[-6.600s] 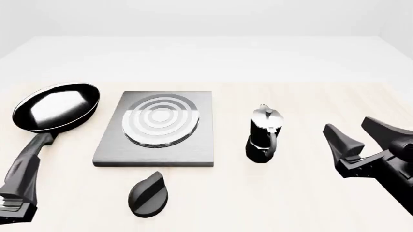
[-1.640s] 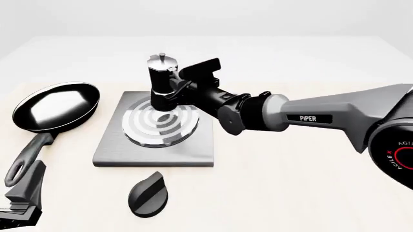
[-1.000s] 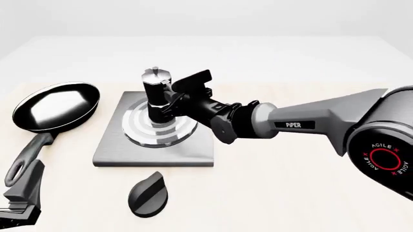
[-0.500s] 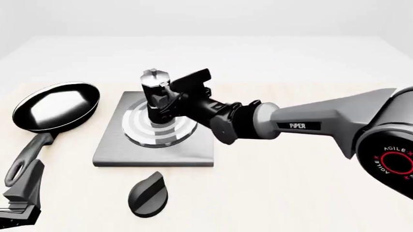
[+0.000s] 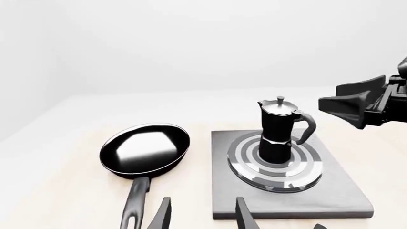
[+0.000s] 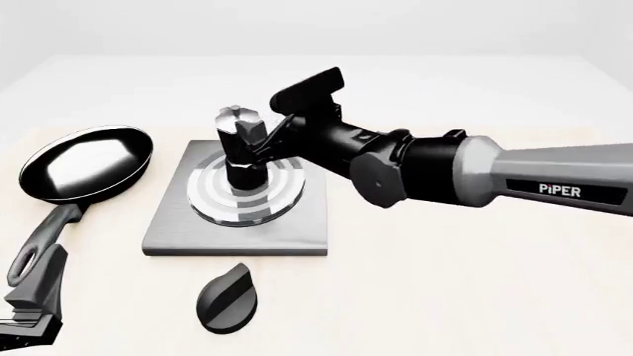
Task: Turn on the stove and put the moka pot on it.
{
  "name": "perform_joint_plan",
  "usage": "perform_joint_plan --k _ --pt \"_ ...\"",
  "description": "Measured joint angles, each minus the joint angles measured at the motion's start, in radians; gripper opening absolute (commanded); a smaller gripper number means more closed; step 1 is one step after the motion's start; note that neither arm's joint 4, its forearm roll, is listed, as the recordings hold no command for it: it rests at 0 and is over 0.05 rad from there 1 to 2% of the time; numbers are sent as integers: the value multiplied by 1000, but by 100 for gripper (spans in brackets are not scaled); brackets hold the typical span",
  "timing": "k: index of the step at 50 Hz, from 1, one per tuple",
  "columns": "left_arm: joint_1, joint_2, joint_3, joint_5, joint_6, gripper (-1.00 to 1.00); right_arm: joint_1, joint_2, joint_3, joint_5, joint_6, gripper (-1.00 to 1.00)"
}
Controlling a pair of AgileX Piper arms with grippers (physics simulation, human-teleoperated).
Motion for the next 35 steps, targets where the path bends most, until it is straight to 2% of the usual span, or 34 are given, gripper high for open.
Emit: perform_joint_plan --k 18,35 --pt "-7 0 0 -14 3 100 14 -305 178 55 -41 100" --pt "-29 0 0 -23 3 100 -11 -624 459 -9 -28 100"
